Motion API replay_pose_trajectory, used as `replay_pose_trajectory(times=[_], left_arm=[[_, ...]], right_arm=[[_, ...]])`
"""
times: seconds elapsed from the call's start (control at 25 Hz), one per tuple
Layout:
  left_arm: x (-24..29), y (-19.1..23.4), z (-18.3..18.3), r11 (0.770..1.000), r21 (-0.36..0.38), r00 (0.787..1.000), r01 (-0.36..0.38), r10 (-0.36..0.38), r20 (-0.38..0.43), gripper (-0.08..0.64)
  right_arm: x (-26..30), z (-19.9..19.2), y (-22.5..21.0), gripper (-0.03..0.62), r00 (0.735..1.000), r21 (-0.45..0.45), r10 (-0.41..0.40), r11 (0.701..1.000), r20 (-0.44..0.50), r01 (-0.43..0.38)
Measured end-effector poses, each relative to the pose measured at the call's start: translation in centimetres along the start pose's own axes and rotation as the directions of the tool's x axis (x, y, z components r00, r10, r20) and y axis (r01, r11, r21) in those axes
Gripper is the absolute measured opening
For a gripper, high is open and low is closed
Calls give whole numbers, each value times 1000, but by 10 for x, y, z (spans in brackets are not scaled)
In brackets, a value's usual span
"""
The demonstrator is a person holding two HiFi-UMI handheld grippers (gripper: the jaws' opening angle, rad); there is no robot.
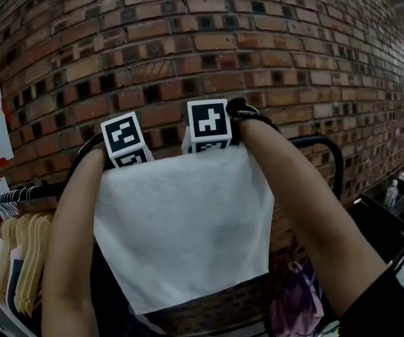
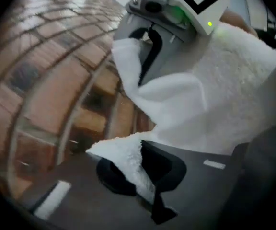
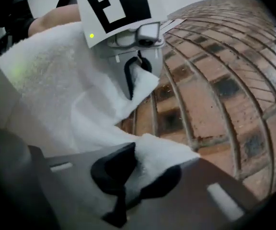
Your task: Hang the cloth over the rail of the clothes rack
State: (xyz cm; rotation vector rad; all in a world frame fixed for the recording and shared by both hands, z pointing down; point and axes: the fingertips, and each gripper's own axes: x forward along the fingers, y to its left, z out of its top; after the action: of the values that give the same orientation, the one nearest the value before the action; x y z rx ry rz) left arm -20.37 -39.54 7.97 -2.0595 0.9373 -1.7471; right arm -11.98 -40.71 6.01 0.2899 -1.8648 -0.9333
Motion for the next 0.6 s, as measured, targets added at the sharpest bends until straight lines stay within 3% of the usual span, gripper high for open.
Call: replay_pose_trajectory(times=[0.08,0.16,0.24,0.28,0.36,0.4,0.48,0.52,0.6], left_arm=[[14,-25,-8,981,-70,983,181,-182,-18,21],[19,-35,-14,956,-147,966,256,-260,-8,23],[18,-35,-17,951,-173,965,257,-261,-2,73],[18,-34,-17,951,-176,966,255,-259,2,157],[18,-35,-16,947,-184,964,262,-264,15,340],[17,-35,-16,944,-188,963,269,-269,25,385],[14,-34,-12,935,-201,956,292,-284,71,416],[11,-32,-9,928,-208,950,310,-293,110,419],[2,-29,1,907,-222,925,357,-311,217,419]], right_arm=[[9,-3,8,15,997,57,71,996,19,-72],[15,-8,14,17,992,111,125,986,15,-126],[16,-9,17,22,988,159,155,975,19,-156],[17,-10,18,72,986,182,165,969,23,-167],[18,-15,19,237,984,222,177,959,23,-178],[19,-17,17,264,984,238,178,955,23,-179],[14,-19,9,272,980,290,180,937,80,-196],[7,-14,7,272,969,342,192,910,158,-236],[-13,1,6,272,918,423,202,839,341,-342]])
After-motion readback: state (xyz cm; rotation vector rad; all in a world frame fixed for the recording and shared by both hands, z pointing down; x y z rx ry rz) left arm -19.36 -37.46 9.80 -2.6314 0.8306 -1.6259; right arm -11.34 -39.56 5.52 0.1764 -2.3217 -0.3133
